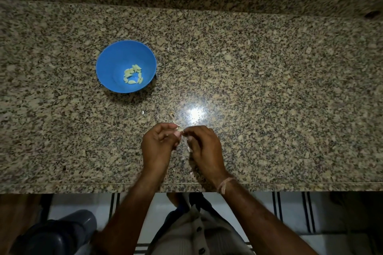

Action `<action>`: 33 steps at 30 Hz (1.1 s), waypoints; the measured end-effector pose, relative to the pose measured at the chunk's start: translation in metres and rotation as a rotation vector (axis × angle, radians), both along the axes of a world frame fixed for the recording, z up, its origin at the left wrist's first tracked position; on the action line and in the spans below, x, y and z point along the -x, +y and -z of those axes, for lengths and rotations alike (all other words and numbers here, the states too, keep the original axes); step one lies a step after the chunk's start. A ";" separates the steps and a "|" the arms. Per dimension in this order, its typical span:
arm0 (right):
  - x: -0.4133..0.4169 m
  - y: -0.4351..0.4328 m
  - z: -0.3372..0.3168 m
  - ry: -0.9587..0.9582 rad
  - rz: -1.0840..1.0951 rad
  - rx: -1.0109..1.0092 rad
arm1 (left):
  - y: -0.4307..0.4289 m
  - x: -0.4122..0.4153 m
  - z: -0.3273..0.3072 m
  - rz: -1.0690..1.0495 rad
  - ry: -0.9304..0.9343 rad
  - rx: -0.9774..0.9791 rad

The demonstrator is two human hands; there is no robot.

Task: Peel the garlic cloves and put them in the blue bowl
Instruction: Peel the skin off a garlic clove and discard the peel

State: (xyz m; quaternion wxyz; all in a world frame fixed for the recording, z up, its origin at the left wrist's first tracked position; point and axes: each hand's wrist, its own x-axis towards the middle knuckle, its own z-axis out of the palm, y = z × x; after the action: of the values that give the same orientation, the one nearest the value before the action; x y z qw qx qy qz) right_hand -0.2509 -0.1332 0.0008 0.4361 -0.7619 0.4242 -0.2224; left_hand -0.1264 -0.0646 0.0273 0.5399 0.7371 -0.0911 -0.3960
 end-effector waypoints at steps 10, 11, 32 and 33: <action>-0.010 -0.011 -0.019 -0.303 0.198 -0.686 | 0.003 0.003 -0.006 0.177 -0.218 -0.022; -0.009 -0.011 -0.021 -0.320 0.204 -0.710 | 0.003 0.004 -0.007 0.169 -0.218 -0.030; 0.005 -0.019 -0.025 -0.380 0.058 -0.631 | -0.003 0.006 -0.004 0.104 -0.313 0.049; 0.004 -0.018 -0.024 -0.378 0.074 -0.637 | -0.003 0.006 -0.003 0.122 -0.332 0.049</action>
State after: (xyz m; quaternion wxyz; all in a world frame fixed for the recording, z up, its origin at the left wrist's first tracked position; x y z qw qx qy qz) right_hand -0.2546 -0.1513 0.0248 0.7137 -0.5176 0.4113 -0.2315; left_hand -0.1326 -0.0676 0.0306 0.5104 0.7720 -0.2333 -0.2983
